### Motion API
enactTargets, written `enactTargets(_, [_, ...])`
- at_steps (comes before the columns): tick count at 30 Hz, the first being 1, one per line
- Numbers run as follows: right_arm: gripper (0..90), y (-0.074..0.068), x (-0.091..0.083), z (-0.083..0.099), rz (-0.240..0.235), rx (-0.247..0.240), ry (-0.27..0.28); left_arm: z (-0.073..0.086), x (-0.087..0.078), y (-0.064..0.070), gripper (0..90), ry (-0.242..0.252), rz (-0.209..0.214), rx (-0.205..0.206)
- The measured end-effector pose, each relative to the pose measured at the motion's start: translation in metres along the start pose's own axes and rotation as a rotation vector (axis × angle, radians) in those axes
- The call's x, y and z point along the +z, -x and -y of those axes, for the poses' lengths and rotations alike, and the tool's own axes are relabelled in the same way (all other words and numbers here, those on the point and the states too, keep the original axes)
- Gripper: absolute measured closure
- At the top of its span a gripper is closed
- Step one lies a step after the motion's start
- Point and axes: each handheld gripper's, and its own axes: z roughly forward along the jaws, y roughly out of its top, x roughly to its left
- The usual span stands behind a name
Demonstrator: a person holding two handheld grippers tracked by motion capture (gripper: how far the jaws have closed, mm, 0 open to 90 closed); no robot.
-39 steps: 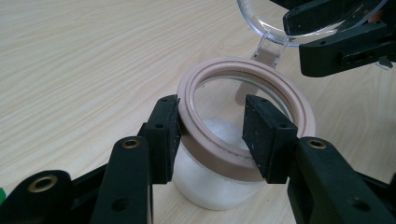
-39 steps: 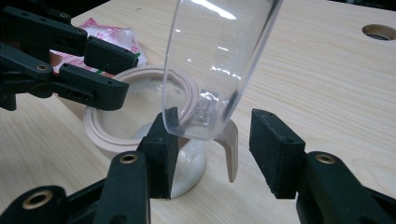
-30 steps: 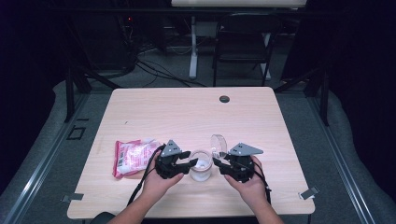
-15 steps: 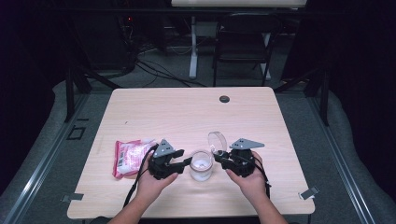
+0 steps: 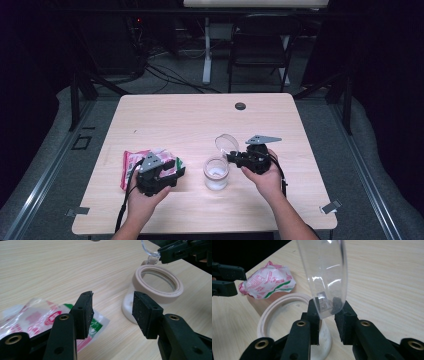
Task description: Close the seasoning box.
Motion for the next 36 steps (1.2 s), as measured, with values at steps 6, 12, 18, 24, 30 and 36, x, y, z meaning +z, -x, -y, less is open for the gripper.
enactTargets(6, [75.0,0.003,0.006,-0.006,-0.011,0.008,-0.001,0.004,-0.010,-0.009,50.2,0.007,-0.041,-0.022])
enactTargets(12, [74.7,0.004,0.009,-0.008,-0.018,0.010,0.006,0.005,-0.015,-0.015,49.6,0.017,-0.060,-0.034])
enactTargets(18, [70.0,0.005,0.007,-0.006,-0.004,0.019,0.017,0.003,-0.015,-0.020,48.9,0.016,-0.062,-0.029])
enactTargets(24, [66.7,0.007,0.003,-0.004,0.005,0.026,0.024,0.001,-0.013,-0.024,48.4,0.019,-0.053,-0.017])
enactTargets(30, [62.1,0.008,-0.003,-0.001,0.010,0.020,0.022,-0.001,-0.007,-0.027,46.8,0.016,-0.051,-0.018])
enactTargets(36, [58.8,0.004,-0.011,0.002,0.038,-0.007,0.016,-0.003,0.002,-0.030,43.1,-0.018,-0.062,-0.024])
